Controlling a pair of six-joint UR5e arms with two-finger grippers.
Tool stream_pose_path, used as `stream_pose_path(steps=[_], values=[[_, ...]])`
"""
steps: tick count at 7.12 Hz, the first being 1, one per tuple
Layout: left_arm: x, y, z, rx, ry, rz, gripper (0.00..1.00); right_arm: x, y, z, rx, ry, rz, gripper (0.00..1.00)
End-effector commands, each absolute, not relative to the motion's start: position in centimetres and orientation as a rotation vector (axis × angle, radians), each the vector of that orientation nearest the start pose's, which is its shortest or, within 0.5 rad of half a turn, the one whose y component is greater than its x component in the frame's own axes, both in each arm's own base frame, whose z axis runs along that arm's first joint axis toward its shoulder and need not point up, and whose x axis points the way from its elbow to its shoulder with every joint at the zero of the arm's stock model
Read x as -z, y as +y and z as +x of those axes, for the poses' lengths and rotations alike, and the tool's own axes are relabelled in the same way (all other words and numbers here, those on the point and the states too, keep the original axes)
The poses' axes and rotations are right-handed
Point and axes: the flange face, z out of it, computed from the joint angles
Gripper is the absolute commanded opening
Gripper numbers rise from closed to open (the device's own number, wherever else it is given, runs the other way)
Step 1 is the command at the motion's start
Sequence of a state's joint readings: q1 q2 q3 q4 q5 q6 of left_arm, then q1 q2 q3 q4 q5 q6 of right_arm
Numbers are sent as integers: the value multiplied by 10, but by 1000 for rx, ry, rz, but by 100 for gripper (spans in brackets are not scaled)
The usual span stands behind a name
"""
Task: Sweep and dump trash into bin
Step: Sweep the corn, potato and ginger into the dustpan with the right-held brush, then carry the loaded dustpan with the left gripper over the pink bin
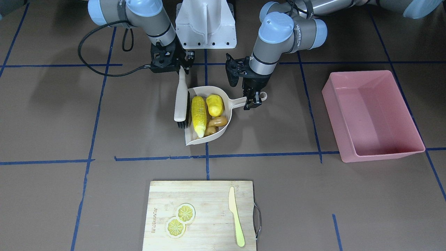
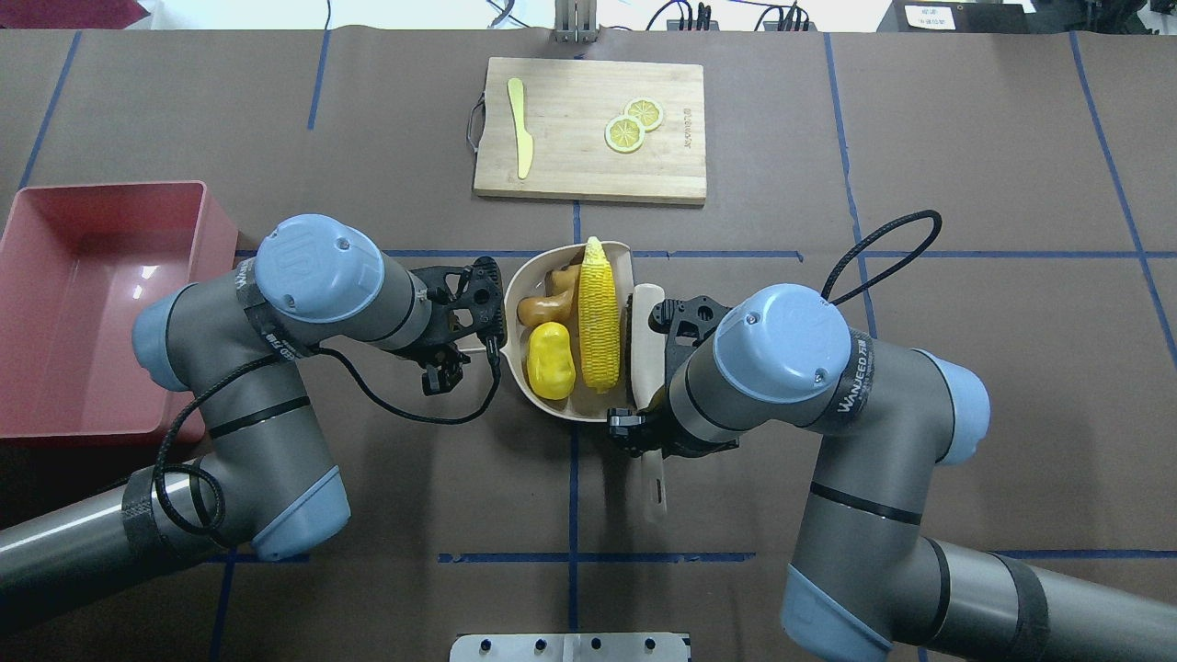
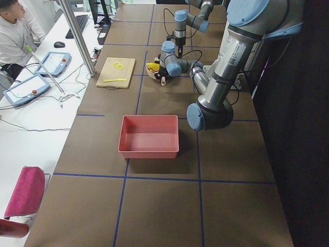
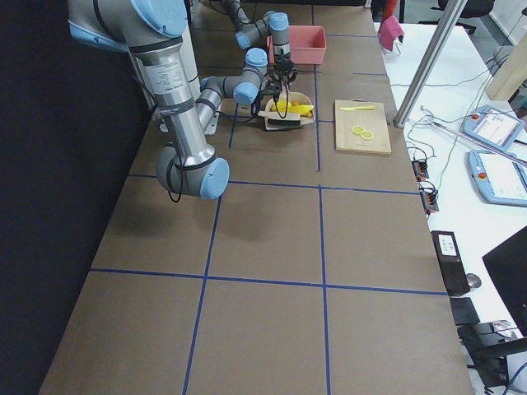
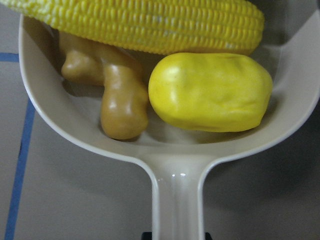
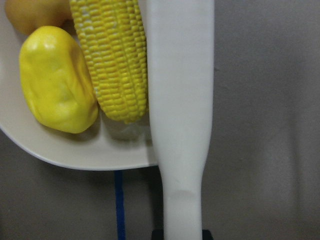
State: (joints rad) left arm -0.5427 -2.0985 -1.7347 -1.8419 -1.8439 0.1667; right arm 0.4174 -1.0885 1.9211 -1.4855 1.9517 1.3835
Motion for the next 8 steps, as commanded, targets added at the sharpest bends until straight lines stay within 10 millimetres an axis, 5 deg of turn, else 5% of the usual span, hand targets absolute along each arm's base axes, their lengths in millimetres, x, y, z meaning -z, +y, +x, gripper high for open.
stream_pose_path(steps=[1,3,5,6,7,8], values=[[-249,-429,497,-1075,763,856,2,-217,-335,-482,-57,-964,-66,0],[-249,-427,496,-1029,798,851,1,-207,-337,-470,-61,-964,-75,0],[-249,-435,485,-1006,798,865,1,-202,-380,-392,-152,-989,-114,0],[-243,-445,467,-982,794,887,1,-200,-388,-372,-172,-987,-99,0],[-256,-454,439,-961,791,877,1,-222,-397,-352,-188,-957,-85,0],[-268,-474,391,-943,843,839,1,-249,-403,-331,-194,-920,-73,0]])
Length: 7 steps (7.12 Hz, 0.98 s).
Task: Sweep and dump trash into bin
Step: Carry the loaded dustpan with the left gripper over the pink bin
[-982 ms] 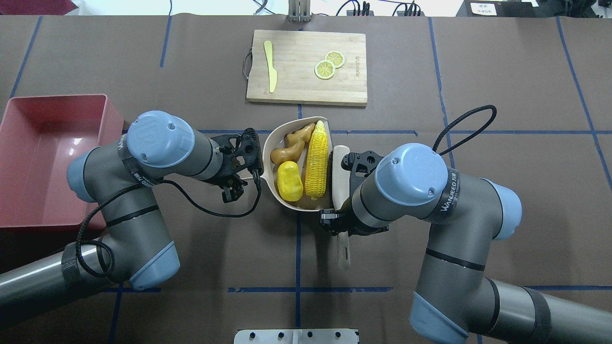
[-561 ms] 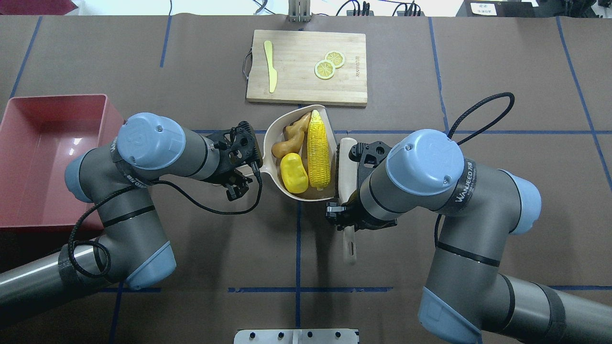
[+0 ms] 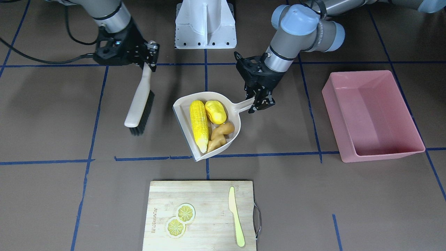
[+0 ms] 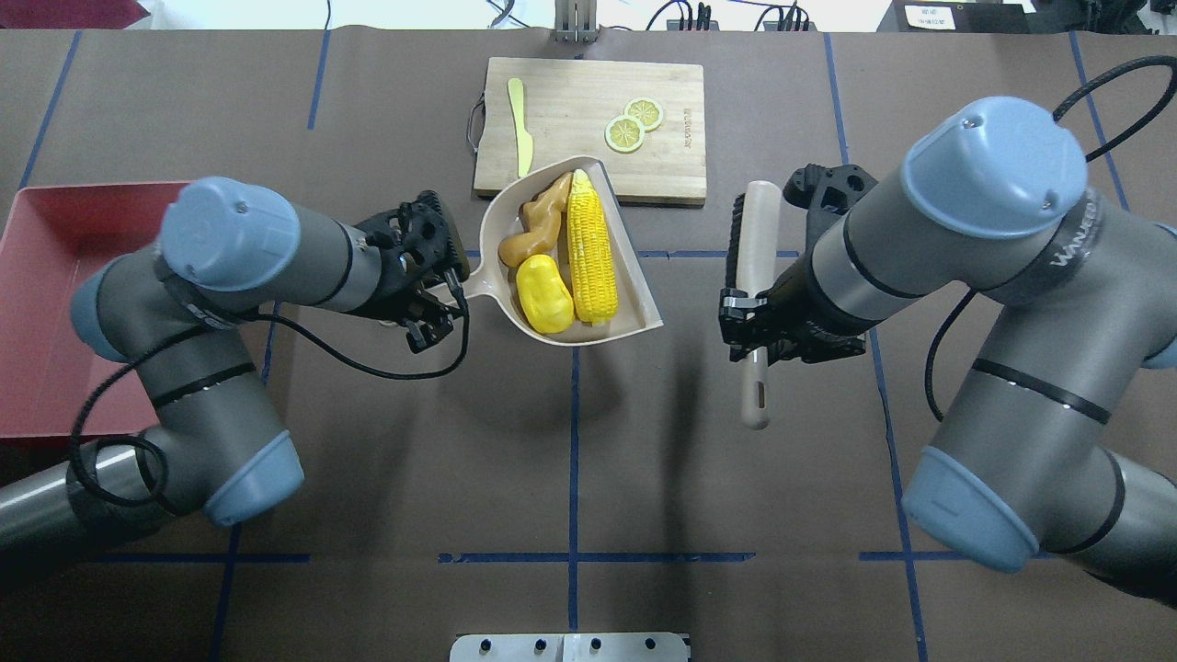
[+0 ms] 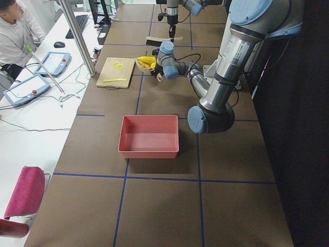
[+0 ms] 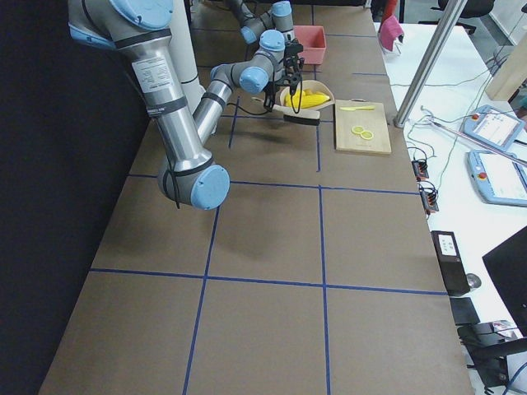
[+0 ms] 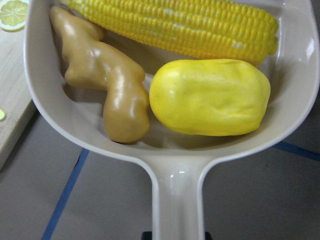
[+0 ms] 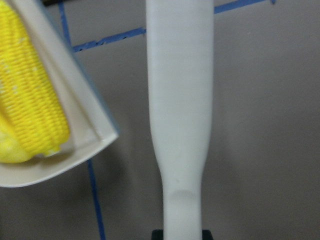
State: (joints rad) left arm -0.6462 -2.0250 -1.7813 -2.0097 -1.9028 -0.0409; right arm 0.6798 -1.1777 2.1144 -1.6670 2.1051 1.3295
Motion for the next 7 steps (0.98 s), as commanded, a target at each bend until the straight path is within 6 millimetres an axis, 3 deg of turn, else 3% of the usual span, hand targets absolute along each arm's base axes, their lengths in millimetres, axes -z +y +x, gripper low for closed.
stream_pose_path(steps=[1,2,4,6,7], values=[[-289,-497,339,-916,874,797,1,-267,-404,-317,-185,-896,-64,0],[-324,-515,278,-944,889,782,1,-286,-404,-306,-173,-869,-58,0],[-400,-528,156,-984,879,786,1,-304,-404,-294,-153,-845,-51,0],[-506,-530,26,-974,933,807,1,-311,-404,-293,-139,-831,-45,0],[-545,-531,-17,-957,939,833,1,-312,-404,-294,-137,-829,-46,0]])
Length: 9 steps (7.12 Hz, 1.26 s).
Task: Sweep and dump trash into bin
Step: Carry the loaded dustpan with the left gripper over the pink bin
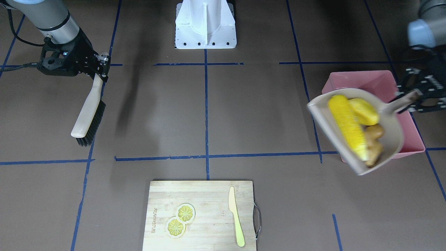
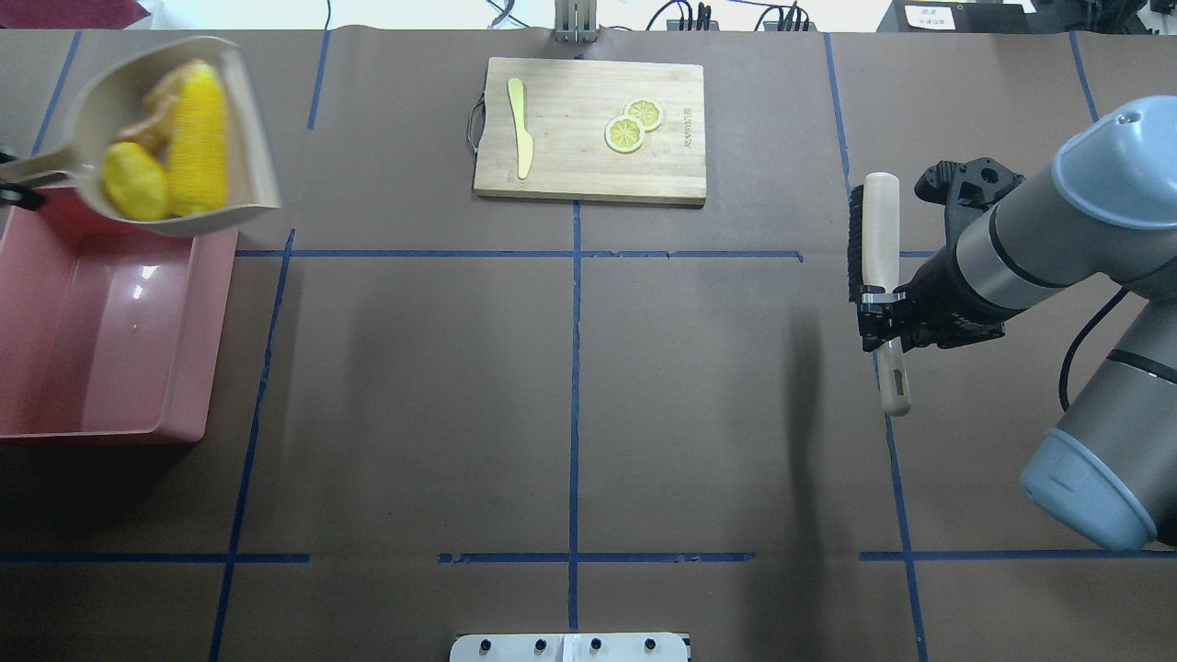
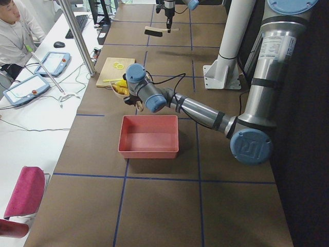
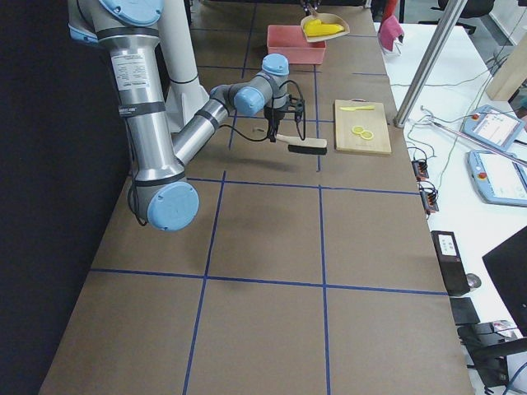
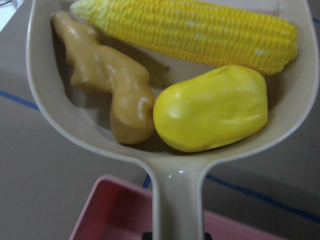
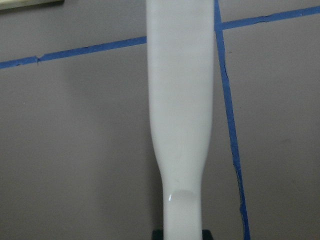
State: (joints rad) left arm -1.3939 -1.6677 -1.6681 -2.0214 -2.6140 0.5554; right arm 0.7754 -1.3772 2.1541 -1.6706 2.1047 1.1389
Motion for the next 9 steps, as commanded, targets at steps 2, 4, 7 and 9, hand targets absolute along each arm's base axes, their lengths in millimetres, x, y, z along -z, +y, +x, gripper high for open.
stream_pose_path(steps=[2,4,7,9], values=[[-560,-534,-13,-1027,897,841,1,-313,-405,-298,-133,-826,-43,0],[-587,-538,-26,-1331,573,883,1,-316,-406,-299,-139,-812,-30,1],[-592,-542,-30,-1474,392,833,2,-316,-399,-308,-124,-810,-34,1],[-568,-551,-16,-1656,121,777,2,-318,-400,-310,-123,-807,-38,1]])
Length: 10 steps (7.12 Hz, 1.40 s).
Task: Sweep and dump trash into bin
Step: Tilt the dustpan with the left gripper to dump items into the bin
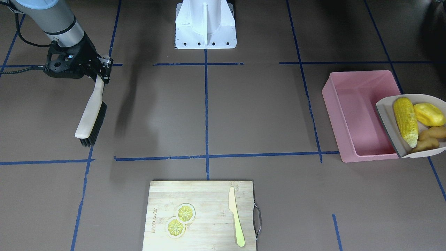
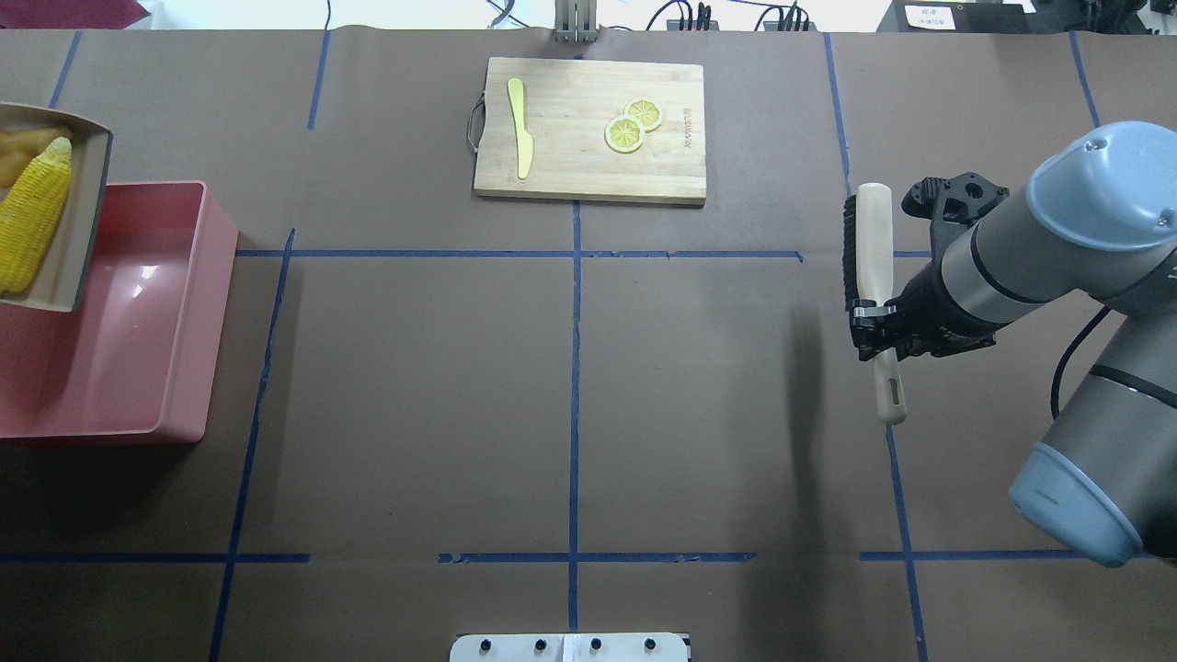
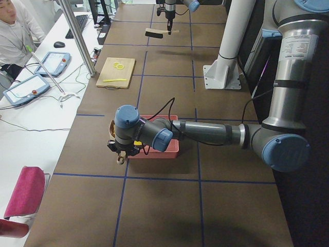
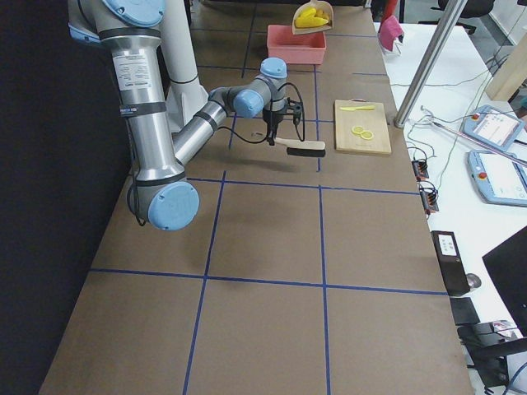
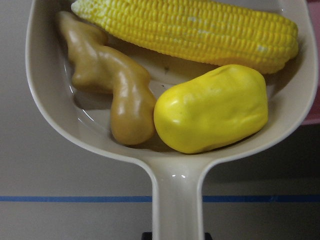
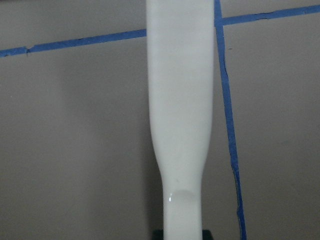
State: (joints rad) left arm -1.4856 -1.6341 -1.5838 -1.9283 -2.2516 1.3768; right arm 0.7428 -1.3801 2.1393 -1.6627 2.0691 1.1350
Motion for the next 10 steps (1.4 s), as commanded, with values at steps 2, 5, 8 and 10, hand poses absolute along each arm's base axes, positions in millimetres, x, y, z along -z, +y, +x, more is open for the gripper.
stream_pose_path(steps=[2,5,8,10], values=[[-514,-547,-34,-1804,-32,699,1,-320,-399,-318,-113,-806,-45,1],[-504,-548,-17,-1851,-80,687,2,-324,-401,-322,-113,-798,-52,1],[-465,-573,-28,-1788,-35,666,2,-323,-397,-328,-108,-799,-59,1],[-373,-591,-21,-1583,129,699,2,-316,-392,-339,-98,-797,-41,1]])
